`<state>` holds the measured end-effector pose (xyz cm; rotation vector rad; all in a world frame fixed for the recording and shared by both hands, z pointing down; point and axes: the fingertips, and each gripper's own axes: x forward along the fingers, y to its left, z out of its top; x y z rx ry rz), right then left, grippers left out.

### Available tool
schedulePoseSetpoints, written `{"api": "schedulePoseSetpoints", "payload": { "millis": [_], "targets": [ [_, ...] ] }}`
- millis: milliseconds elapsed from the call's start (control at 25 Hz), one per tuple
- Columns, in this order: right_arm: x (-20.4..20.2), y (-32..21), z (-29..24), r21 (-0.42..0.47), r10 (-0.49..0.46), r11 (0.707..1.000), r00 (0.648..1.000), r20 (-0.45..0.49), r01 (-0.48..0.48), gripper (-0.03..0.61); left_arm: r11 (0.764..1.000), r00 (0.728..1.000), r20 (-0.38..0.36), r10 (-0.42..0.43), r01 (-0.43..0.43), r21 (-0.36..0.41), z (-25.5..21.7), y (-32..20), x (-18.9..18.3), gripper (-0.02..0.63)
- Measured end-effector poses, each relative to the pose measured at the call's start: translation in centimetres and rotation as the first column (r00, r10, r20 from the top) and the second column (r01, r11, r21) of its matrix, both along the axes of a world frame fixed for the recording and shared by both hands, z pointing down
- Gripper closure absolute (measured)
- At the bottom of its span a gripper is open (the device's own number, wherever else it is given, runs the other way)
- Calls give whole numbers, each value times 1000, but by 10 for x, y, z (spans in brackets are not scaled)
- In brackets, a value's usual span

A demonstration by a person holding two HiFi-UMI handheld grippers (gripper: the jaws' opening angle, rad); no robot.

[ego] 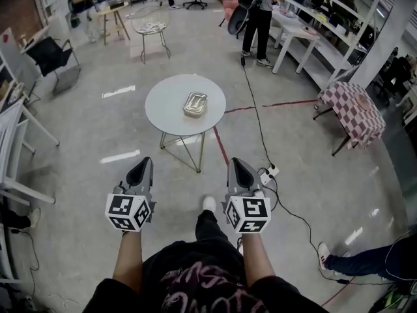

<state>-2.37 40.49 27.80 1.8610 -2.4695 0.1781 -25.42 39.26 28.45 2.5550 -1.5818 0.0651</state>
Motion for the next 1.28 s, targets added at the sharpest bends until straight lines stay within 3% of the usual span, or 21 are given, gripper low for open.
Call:
{"api": "schedulePoseSetpoints", "payload": {
  "millis": [520,1280],
  "targets": [
    [6,-121,25,-58,-10,998,1000,16,11,581,998,1000,18,-5,7,-67,26,-115,9,614],
    [56,-318,68,-147,-33,988,999,42,39,580,987,998,55,-3,12,-162,66,-306,63,614]
  ]
}}
